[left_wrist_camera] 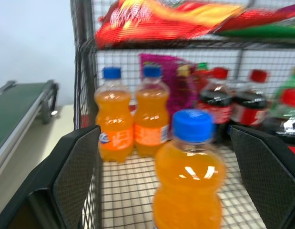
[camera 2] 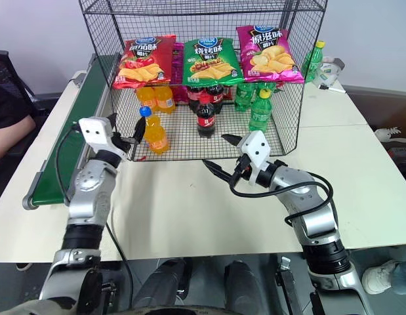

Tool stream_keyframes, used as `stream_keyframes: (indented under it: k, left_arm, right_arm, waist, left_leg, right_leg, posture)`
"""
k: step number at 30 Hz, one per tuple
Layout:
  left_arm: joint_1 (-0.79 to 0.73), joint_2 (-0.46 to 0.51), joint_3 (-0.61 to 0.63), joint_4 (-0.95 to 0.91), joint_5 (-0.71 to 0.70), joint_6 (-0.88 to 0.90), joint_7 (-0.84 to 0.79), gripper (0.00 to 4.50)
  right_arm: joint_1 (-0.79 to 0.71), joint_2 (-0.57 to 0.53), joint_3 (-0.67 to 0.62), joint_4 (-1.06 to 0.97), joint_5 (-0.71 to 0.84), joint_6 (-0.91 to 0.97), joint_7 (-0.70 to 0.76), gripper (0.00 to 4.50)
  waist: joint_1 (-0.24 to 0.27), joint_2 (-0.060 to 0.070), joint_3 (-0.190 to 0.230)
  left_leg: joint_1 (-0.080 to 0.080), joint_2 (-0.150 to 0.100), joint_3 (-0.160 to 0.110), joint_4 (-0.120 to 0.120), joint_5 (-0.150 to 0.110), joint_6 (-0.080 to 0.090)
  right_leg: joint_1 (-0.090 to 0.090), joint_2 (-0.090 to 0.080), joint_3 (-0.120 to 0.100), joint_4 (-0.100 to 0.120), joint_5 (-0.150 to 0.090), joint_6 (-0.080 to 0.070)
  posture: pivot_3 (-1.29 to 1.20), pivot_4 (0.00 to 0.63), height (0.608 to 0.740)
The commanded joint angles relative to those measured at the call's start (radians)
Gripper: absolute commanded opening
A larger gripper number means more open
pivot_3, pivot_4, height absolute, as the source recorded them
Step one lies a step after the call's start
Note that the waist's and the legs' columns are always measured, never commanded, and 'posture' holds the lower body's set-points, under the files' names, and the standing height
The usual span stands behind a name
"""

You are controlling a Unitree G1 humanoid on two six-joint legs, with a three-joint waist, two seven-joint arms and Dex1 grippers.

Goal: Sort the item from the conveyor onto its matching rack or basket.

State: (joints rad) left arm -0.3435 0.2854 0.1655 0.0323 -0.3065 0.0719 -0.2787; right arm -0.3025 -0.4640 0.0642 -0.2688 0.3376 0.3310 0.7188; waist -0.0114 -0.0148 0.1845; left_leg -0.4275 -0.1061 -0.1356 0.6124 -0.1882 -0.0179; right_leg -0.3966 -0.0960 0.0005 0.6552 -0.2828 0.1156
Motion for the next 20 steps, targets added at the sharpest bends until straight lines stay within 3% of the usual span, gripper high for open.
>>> stream_keyframes:
  k: [1,8,20]
  left_arm:
    - [0.062,0.089,0.063,-0.181,-0.114,0.144,-0.075,4.48]
    - [0.176,0.286,0.17,-0.321,-0.221,0.345,-0.163,4.48]
    - [0.229,0.327,0.192,-0.37,-0.244,0.415,-0.216,4.48]
  right_arm:
    - [-0.002,-0.024,-0.043,-0.043,0.036,0.014,0.018,4.5]
    - [0.007,-0.051,-0.052,-0.048,0.053,0.025,0.042,4.5]
    - [0.009,-0.051,-0.05,-0.052,0.047,0.025,0.041,4.5]
  waist:
    - [0.0,0.0,0.0]
    - [0.003,0.0,0.0]
    - [0.001,0.0,0.0]
  left_leg:
    - [0.0,0.0,0.0,0.0,0.0,0.0]
    - [0.0,0.001,0.0,-0.001,0.0,0.0]
    - [0.0,0.001,0.0,-0.002,0.0,0.0]
  right_leg:
    - [0.0,0.0,0.0,0.0,0.0,0.0]
    - [0.0,-0.001,0.0,0.0,0.0,0.0]
    - [0.0,-0.001,0.002,-0.001,0.0,-0.001]
  posture:
    - [0.0,0.15,0.74]
    - [0.0,0.15,0.74]
    - [0.0,0.15,0.74]
